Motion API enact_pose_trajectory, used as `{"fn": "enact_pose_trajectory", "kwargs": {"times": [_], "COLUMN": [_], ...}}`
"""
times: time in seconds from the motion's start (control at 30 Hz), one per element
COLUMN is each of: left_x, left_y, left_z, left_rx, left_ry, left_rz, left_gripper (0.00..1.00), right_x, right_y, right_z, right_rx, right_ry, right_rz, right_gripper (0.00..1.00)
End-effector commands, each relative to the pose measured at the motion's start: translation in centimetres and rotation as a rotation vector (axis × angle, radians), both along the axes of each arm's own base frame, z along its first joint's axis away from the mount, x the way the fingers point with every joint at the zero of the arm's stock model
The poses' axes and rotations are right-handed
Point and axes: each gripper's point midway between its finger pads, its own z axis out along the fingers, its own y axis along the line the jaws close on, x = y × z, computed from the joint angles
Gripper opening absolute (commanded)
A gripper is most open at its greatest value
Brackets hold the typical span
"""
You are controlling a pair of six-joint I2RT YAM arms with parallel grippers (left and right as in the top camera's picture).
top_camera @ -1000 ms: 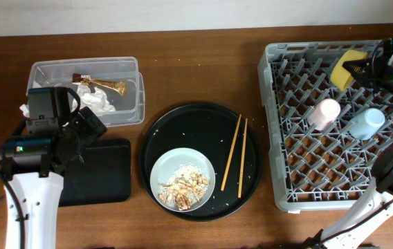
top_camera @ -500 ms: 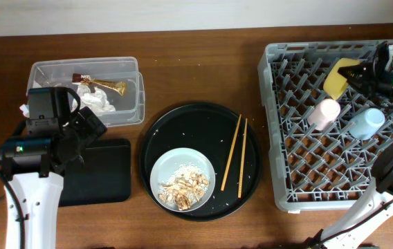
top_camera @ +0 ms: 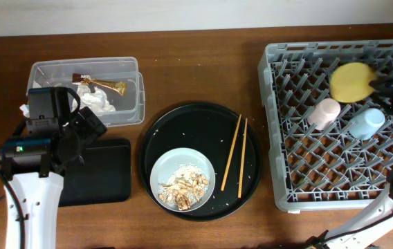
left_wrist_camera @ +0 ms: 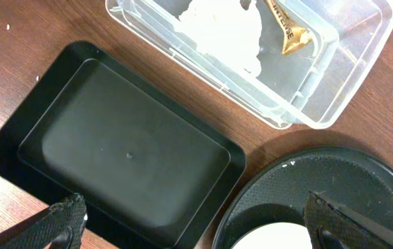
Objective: Sort waste into correct bins and load items into the dishwasher rack
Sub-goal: 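Carry the yellow bowl with the right gripper and set it in the rack, then move the right gripper over the wooden chopsticks on the round tray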
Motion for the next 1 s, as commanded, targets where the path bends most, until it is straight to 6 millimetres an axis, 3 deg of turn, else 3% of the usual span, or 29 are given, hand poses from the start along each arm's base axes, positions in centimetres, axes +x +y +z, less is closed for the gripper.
{"fn": "enact_pose_trajectory", "kwargs": {"times": [0.0, 0.13, 0.3, 0.4, 0.47, 0.57, 0.63, 0.7, 0.73, 0.8, 0.9, 0.93, 0.97], "left_x": [-0.2, -0.2, -0.2, -0.2, -0.1, -0.2, -0.2, -0.2, -0.2, -0.2, -0.2, -0.2, -0.2], "left_y": [0.4, 0.4, 0.4, 0.4, 0.4, 0.4, 0.4, 0.4, 0.4, 0.4, 0.4, 0.4, 0.4], "left_z": [0.3, 0.3, 0.3, 0.3, 0.4, 0.3, 0.3, 0.3, 0.3, 0.3, 0.3, 0.3, 0.3], "left_rx": [0.010, 0.010, 0.010, 0.010, 0.010, 0.010, 0.010, 0.010, 0.010, 0.010, 0.010, 0.010, 0.010], "left_ry": [-0.013, -0.013, -0.013, -0.013, -0.013, -0.013, -0.013, -0.013, -0.013, -0.013, -0.013, -0.013, -0.013], "left_rz": [0.017, 0.017, 0.017, 0.017, 0.017, 0.017, 0.017, 0.017, 0.017, 0.017, 0.017, 0.017, 0.017], "left_gripper": [0.99, 0.99, 0.99, 0.99, 0.99, 0.99, 0.99, 0.99, 0.99, 1.00, 0.99, 0.99, 0.99], "right_x": [-0.4, -1.9, -2.2, -1.4, -0.6, 1.7, 1.7, 1.0, 0.6, 0.2, -0.7, -1.2, -1.6], "right_y": [-0.6, -2.9, -1.6, 0.1, 0.9, 4.7, 11.2, 15.5, 18.6, 24.8, 30.6, 32.6, 33.8], "right_z": [1.8, 5.6, 11.9, 11.9, 10.7, 8.3, 8.2, 8.1, 8.0, 7.8, 7.5, 7.3, 7.1], "right_rx": [-0.113, -0.311, -0.406, -0.453, -0.531, -0.622, -0.606, -0.590, -0.588, -0.607, -0.624, -0.642, -0.670], "right_ry": [0.037, 0.132, -0.007, -0.010, 0.043, 0.105, 0.112, 0.127, 0.126, 0.116, 0.156, 0.162, 0.166], "right_rz": [-0.016, -0.154, -0.169, -0.118, -0.089, 0.025, 0.175, 0.279, 0.356, 0.475, 0.494, 0.506, 0.515], "right_gripper": [0.41, 0.42, 0.42, 0.39, 0.23, 0.12, 0.12, 0.13, 0.17, 0.29, 0.38, 0.51, 0.83]}}
